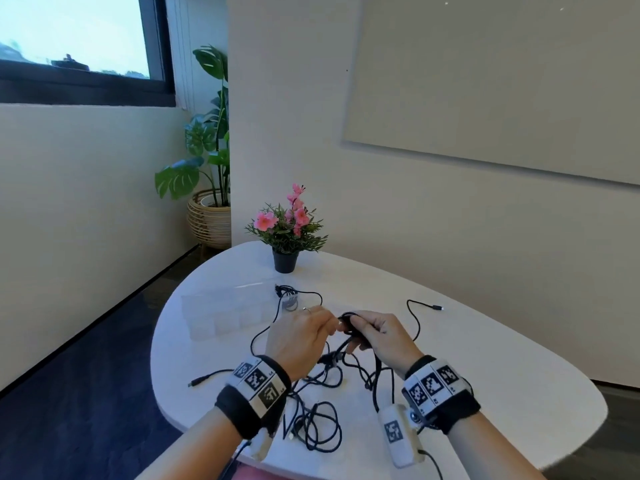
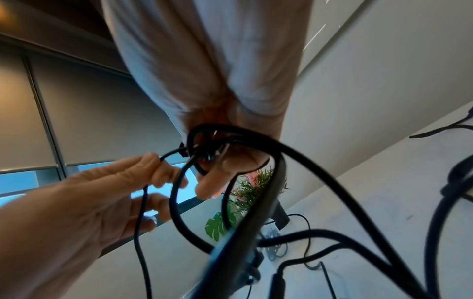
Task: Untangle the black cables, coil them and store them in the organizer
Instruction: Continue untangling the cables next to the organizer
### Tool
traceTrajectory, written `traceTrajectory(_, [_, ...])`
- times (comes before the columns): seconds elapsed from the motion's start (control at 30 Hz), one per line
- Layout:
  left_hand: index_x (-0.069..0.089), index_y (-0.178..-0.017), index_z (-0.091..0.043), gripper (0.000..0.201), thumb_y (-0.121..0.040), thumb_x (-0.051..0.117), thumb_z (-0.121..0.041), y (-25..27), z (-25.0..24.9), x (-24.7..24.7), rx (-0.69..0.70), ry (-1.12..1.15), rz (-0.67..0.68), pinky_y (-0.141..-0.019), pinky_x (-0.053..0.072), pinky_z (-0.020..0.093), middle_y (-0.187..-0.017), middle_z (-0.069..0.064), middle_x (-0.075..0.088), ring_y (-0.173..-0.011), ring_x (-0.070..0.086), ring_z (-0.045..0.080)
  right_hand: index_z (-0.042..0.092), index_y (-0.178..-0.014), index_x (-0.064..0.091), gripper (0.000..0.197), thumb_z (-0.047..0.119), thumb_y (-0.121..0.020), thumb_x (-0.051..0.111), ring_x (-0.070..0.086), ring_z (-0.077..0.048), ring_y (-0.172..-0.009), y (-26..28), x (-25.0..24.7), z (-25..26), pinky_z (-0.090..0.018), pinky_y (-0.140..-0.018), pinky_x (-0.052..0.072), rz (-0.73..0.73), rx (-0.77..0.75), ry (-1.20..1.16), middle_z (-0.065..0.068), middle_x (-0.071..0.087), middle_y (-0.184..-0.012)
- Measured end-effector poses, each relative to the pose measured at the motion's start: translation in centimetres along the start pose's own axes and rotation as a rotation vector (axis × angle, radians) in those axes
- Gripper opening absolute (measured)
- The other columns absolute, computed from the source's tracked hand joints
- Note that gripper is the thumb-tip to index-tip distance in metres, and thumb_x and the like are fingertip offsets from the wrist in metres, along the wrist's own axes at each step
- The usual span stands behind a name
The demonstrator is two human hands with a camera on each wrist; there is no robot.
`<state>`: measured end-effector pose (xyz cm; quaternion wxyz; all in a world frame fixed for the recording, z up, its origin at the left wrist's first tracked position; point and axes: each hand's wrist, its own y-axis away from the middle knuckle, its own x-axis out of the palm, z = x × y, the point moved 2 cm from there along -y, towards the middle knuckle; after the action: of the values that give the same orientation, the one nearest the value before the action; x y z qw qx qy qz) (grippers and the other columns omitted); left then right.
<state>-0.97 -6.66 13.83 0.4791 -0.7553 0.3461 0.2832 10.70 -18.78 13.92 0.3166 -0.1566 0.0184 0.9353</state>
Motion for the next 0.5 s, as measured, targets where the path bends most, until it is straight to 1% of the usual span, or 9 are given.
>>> traceTrajectory(0.07, [0.058,-0.074,-0.024,0.029,-0.095,0.038,-0.030,0.2,-0.2,0.3,0.121,-0.030,-0.038,-0.049,0.027,0.022,-0.075,-0.011,0.058,-0.060,0.050,0.010,0.012,-0.098,0.072,0.024,0.015,-0.098,0.048,0.066,-0.013,-0.067,0.1,0.1,-0.5,-0.020,-0.064,0.047,-0.051,0.026,-0.001,0.001,0.072,-0.087])
traceTrajectory(0.1, [0.058,-0.074,-0.023,0.027,-0.094,0.040,-0.030,0.2,-0.3,0.6,0.165,-0.061,-0.044,-0.050,0.027,0.022,-0.074,-0.010,0.059,-0.058,0.051,0.012,0.013,-0.098,0.072,0.024,0.016,-0.098,0.048,0.066,-0.011,-0.069,0.2,0.1,-0.7,-0.019,-0.063,0.047,-0.067,0.048,-0.016,0.001,0.072,-0.085])
traceTrajectory(0.17, [0.057,-0.075,-0.023,0.021,-0.092,0.046,-0.028,0.3,-0.4,1.2,0.226,-0.082,-0.034,-0.050,0.036,0.022,-0.076,-0.010,0.061,-0.058,0.055,0.016,0.011,-0.097,0.072,0.024,0.015,-0.098,0.048,0.065,-0.011,-0.067,0.4,0.2,-1.0,-0.016,-0.060,0.047,-0.072,0.078,-0.058,-0.002,0.072,-0.082])
traceTrajectory(0.23, [0.056,-0.076,-0.022,0.019,-0.093,0.047,-0.026,0.1,-0.3,1.4,0.269,-0.066,0.006,-0.053,0.045,0.028,-0.079,-0.008,0.062,-0.061,0.058,0.018,0.013,-0.098,0.072,0.023,0.018,-0.098,0.049,0.063,-0.013,-0.067,0.4,0.3,-1.2,-0.019,-0.061,0.044,-0.091,0.127,-0.058,-0.004,0.071,-0.083])
traceTrajectory(0.3, [0.055,-0.080,-0.021,0.019,-0.094,0.045,-0.026,-0.2,-0.3,1.4,0.300,-0.060,0.052,-0.054,0.046,0.031,-0.079,-0.006,0.061,-0.063,0.058,0.019,0.014,-0.096,0.072,0.023,0.020,-0.097,0.050,0.058,-0.011,-0.060,0.2,0.3,-1.3,-0.024,-0.059,0.038,-0.131,0.196,-0.059,-0.005,0.068,-0.080])
traceTrajectory(0.37, [0.055,-0.083,-0.021,0.022,-0.096,0.040,-0.030,-0.5,-0.2,1.4,0.336,-0.068,0.076,-0.055,0.046,0.030,-0.079,-0.005,0.060,-0.064,0.059,0.018,0.015,-0.090,0.072,0.023,0.020,-0.096,0.051,0.048,-0.010,-0.049,0.1,0.5,-1.3,-0.025,-0.053,0.030,-0.178,0.265,-0.113,-0.005,0.064,-0.074])
traceTrajectory(0.4, [0.055,-0.083,-0.021,0.024,-0.096,0.038,-0.031,-0.7,-0.1,1.4,0.352,-0.077,0.084,-0.053,0.047,0.030,-0.078,-0.005,0.059,-0.064,0.060,0.018,0.016,-0.087,0.072,0.022,0.020,-0.095,0.052,0.046,-0.010,-0.047,0.0,0.6,-1.2,-0.025,-0.052,0.027,-0.197,0.300,-0.143,-0.004,0.063,-0.071])
traceTrajectory(0.47, [0.056,-0.083,-0.021,0.024,-0.093,0.036,-0.029,-1.0,0.0,1.2,0.379,-0.140,0.084,-0.048,0.047,0.028,-0.077,-0.006,0.059,-0.063,0.061,0.017,0.017,-0.085,0.072,0.020,0.020,-0.094,0.054,0.050,-0.010,-0.050,0.1,0.7,-0.5,-0.025,-0.053,0.027,-0.216,0.339,-0.174,-0.001,0.066,-0.070])
traceTrajectory(0.5, [0.057,-0.081,-0.022,0.023,-0.091,0.036,-0.028,-1.0,0.1,1.1,0.375,-0.197,0.069,-0.045,0.044,0.026,-0.075,-0.007,0.059,-0.061,0.060,0.016,0.016,-0.085,0.072,0.019,0.019,-0.093,0.056,0.055,-0.009,-0.055,0.1,0.7,-0.1,-0.024,-0.053,0.031,-0.232,0.330,-0.185,-0.001,0.068,-0.072])
